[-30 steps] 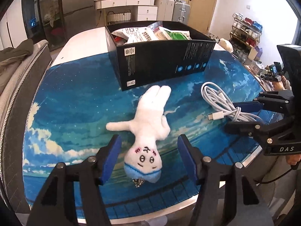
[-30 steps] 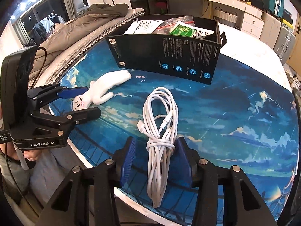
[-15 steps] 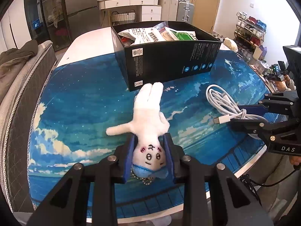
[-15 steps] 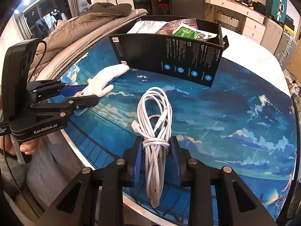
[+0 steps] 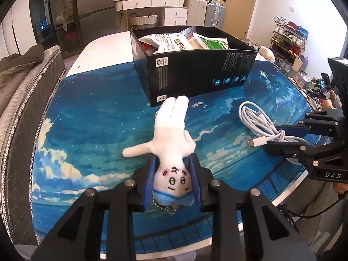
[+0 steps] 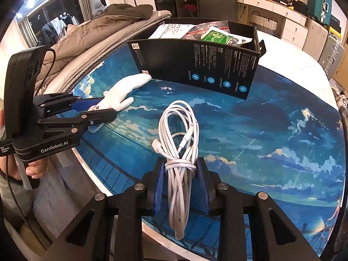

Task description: Organize soft objects

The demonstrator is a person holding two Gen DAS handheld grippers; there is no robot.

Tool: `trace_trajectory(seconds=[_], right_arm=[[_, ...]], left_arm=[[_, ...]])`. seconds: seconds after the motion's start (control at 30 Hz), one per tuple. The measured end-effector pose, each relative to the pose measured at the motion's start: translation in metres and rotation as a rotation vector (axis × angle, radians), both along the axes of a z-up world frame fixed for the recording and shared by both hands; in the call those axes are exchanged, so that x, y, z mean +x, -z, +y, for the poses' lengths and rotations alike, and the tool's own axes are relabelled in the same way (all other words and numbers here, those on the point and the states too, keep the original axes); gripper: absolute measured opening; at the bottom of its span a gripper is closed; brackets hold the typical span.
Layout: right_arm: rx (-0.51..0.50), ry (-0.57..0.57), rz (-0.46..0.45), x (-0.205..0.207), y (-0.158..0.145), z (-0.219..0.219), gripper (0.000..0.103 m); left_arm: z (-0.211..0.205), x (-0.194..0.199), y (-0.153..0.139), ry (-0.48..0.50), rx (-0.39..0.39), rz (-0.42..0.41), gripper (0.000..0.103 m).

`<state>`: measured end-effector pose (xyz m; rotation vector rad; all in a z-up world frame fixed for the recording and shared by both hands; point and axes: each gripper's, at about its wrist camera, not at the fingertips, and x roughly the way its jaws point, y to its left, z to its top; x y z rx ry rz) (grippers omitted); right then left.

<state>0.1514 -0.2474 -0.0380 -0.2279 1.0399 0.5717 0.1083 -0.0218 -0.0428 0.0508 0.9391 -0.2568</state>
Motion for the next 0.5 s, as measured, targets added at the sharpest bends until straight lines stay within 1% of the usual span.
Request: trace_trajectory(seconds=[0.33, 0.43, 0.5], right_arm=[[-0.001, 0.015, -0.003, 0.0017, 0.0002, -0.0026, 0.029], [-0.011, 0.016, -0.005, 0.0015, -0.0001, -0.0024, 0.029], [-0.026, 0.011, -0.010, 0.0009, 0.0002, -0.0010, 0.031]], left_arm=[[-0.0018, 0.0007, 0.0004, -0.004, -0.007, -0.002, 0.028], [-0.0044, -0.0013, 0.0011, 0.007, 0.009, -0.003, 0.029], [-0.0054, -0.0035, 0.0010, 0.009, 0.017, -0.006, 0.033]])
